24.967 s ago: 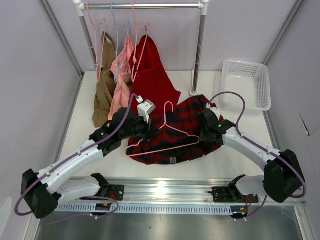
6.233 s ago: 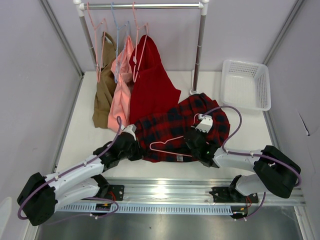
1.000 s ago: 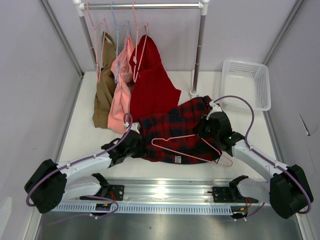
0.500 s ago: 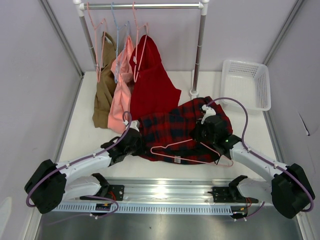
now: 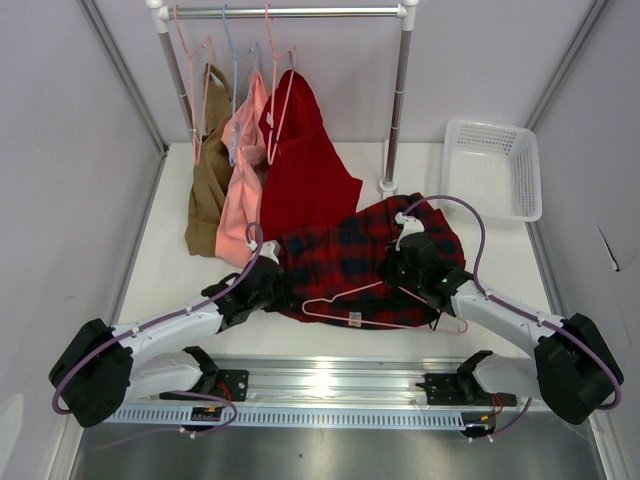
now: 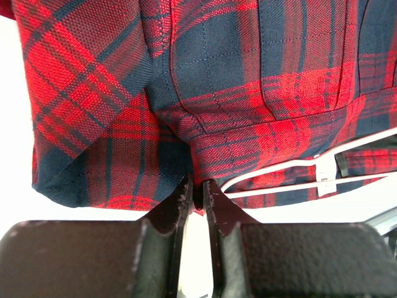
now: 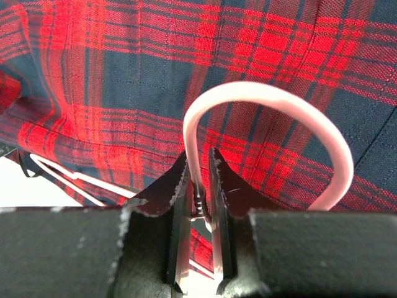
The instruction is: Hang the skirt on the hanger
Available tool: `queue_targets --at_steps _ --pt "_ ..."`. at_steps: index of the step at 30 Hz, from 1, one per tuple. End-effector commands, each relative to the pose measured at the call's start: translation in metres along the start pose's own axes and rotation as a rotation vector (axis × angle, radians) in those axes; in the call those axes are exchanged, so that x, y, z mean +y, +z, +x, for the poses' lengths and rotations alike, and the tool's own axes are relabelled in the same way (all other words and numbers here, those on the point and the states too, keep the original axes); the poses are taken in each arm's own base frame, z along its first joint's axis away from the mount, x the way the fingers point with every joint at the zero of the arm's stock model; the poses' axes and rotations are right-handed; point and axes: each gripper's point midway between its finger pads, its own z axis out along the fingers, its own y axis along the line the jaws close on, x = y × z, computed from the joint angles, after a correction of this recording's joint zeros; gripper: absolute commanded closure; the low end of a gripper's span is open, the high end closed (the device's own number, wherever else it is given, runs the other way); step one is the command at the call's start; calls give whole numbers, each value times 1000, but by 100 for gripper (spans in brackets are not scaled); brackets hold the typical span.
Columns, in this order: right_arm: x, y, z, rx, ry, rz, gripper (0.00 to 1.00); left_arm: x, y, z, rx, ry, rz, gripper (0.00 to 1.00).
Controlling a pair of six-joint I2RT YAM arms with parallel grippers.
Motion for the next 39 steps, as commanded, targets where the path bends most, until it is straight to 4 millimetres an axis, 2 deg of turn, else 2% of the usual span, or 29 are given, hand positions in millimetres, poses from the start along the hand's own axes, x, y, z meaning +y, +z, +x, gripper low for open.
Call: queue_targets --at_steps 1,5,12,19,21,23,28,31,39 --pt "5 1 -20 -54 -31 16 100 -11 0 -9 -24 -8 50 84" --pt "6 3 -21 -49 -34 23 100 -9 -1 -3 -4 0 50 83" --pt "11 7 -30 -57 -38 32 100 -1 -3 9 24 4 37 88" --pt "18 8 -39 -72 -43 26 100 -7 -6 17 37 20 47 92" --pt "18 9 -40 -74 -44 31 100 -9 -9 17 36 22 53 91" --pt "18 10 -39 -70 -44 29 100 -12 -12 17 31 31 64 83" --pt "20 12 -38 -69 -45 26 100 -9 -20 12 13 41 41 80" --pt "21 14 -36 -65 -49 29 100 -6 -25 9 4 51 19 82" --pt "18 13 -37 -71 -52 44 100 -8 -36 15 16 78 43 99"
